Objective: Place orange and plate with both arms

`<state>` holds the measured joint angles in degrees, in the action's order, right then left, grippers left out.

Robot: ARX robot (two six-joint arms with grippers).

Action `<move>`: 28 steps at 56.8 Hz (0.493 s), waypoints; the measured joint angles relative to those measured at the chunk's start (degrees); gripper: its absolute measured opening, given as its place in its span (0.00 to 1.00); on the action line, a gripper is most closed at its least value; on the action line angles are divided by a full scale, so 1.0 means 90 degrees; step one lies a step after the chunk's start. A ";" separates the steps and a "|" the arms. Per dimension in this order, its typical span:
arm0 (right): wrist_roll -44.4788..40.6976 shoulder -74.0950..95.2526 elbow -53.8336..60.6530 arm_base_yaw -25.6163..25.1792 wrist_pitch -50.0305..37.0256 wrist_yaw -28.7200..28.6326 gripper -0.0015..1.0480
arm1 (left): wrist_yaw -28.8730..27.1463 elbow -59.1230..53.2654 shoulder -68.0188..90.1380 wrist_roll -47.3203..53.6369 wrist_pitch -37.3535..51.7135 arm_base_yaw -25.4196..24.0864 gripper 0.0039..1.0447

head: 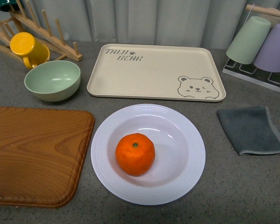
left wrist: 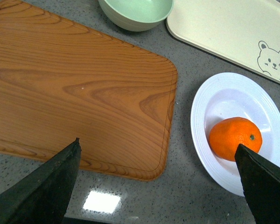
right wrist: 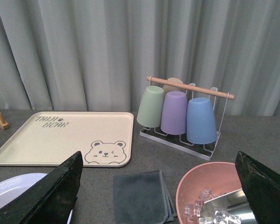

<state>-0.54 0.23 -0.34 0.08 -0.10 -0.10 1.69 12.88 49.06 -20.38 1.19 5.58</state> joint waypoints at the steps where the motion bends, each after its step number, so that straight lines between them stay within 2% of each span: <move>1: 0.0000 0.0000 0.0000 0.0000 0.0000 0.0000 0.91 | -0.0019 -0.0063 -0.0257 0.0024 -0.0119 -0.0036 0.94; 11: 0.0000 0.0000 0.0000 0.0000 0.0000 0.0000 0.91 | -0.0146 -0.0231 -0.0704 0.0238 0.0012 -0.0046 0.93; 15: 0.0000 0.0000 0.0000 0.0000 0.0000 0.0000 0.91 | -0.0685 -0.1032 -0.0712 0.1010 0.2283 -0.0022 0.79; 17: 0.0000 0.0002 0.0000 0.0000 0.0002 0.0002 0.91 | -0.0362 -0.1294 -0.0899 0.1496 0.3283 -0.0262 0.71; 19: 0.0000 0.0005 0.0000 0.0000 0.0002 0.0002 0.91 | -0.0233 -0.1292 -0.1154 0.1751 0.3810 -0.0461 0.62; 21: 0.0000 0.0000 0.0000 0.0000 0.0002 0.0000 0.91 | -0.0245 -0.1302 -0.1484 0.1926 0.3803 -0.0573 0.53; 28: 0.0000 0.0000 0.0000 0.0000 0.0002 0.0000 0.91 | -0.0199 -0.1304 -0.1928 0.2103 0.3337 -0.0602 0.33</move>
<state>-0.54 0.23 -0.34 0.08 -0.08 -0.10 -0.10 1.15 31.70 -1.45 31.22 0.16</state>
